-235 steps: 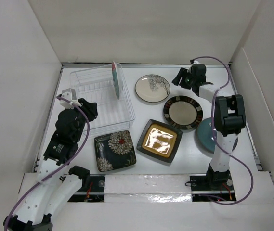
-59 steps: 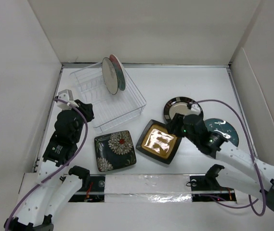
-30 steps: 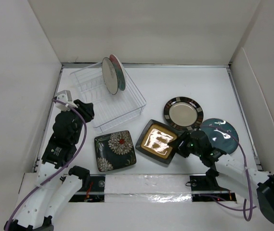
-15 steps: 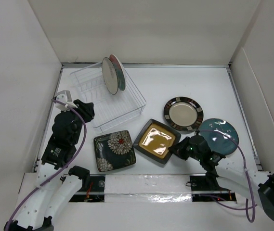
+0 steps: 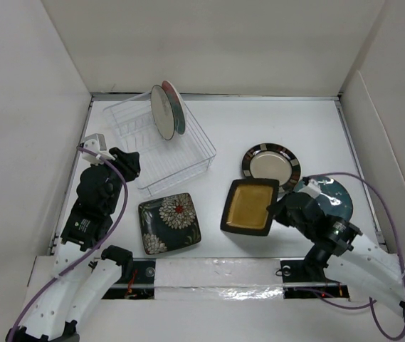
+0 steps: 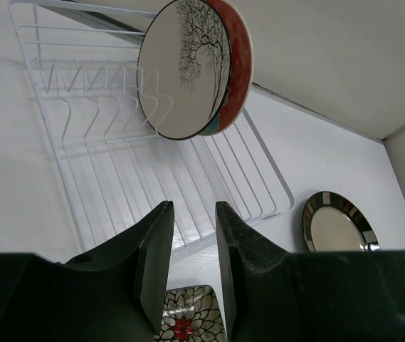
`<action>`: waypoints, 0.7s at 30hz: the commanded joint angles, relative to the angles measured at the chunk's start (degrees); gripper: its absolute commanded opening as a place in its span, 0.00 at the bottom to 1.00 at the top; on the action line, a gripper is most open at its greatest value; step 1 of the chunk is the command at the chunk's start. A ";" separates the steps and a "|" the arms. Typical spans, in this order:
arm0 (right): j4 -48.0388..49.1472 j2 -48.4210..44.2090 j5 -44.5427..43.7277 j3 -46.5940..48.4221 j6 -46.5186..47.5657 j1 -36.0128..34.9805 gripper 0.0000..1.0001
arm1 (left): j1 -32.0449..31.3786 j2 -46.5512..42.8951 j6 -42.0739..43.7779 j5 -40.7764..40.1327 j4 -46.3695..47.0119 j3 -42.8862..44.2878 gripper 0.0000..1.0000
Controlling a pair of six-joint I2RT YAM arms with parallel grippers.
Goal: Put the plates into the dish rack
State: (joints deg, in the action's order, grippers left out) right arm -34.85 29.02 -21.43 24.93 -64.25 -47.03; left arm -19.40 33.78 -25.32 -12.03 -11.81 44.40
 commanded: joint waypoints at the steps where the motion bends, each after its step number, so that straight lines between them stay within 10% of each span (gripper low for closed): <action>1: 6.72 4.53 -10.45 13.02 10.70 -1.48 0.00 | -0.11 -0.91 0.71 0.52 2.58 1.21 0.27; 11: 20.76 11.41 -14.97 36.23 34.97 -2.90 0.00 | -0.11 -1.00 0.89 -0.80 2.24 1.74 0.27; 21: 37.24 43.82 -1.97 61.78 56.32 -0.88 0.00 | -0.11 -2.31 1.06 -1.50 2.06 1.48 0.28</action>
State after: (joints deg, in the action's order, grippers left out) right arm -10.41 67.24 -29.80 78.26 -15.31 -48.71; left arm -19.40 32.38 -25.30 -12.64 -11.86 44.40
